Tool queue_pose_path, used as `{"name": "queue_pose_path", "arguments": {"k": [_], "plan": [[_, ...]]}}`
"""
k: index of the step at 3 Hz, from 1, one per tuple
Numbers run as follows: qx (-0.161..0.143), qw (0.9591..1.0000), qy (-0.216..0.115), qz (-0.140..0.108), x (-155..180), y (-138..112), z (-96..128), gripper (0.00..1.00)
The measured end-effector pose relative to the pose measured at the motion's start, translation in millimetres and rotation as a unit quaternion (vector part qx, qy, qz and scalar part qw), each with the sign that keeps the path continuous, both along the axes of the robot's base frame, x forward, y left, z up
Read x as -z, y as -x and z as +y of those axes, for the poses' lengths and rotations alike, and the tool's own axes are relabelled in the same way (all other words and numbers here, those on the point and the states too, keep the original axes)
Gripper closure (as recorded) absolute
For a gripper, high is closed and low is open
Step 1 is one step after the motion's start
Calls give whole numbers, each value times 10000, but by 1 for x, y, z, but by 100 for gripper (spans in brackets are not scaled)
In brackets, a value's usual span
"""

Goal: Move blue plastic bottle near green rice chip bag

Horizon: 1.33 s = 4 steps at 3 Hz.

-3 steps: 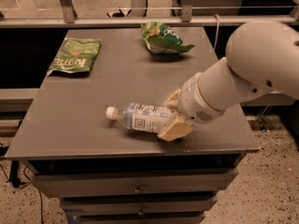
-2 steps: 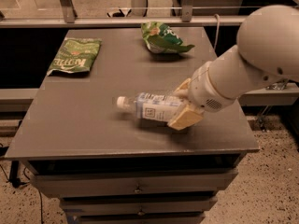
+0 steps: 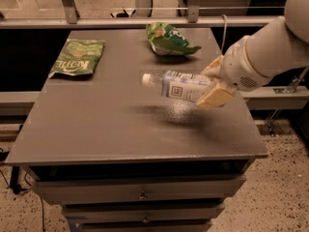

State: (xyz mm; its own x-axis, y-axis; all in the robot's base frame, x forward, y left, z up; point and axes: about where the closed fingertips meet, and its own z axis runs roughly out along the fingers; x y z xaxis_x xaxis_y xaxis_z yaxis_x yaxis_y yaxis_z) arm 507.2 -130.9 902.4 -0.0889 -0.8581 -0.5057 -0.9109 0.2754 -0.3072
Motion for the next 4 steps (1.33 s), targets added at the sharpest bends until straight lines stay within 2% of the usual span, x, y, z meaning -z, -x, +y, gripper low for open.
{"name": "queue_pose_path", "arguments": {"k": [1, 2, 3, 4], "plan": [[-9, 10000, 41, -27, -1, 2, 1, 100], [-217, 9993, 116, -274, 1, -17, -1, 100], [-555, 9955, 370, -680, 3, -67, -6, 100], [-754, 9895, 623, -1066, 6, -119, -19, 100]]}}
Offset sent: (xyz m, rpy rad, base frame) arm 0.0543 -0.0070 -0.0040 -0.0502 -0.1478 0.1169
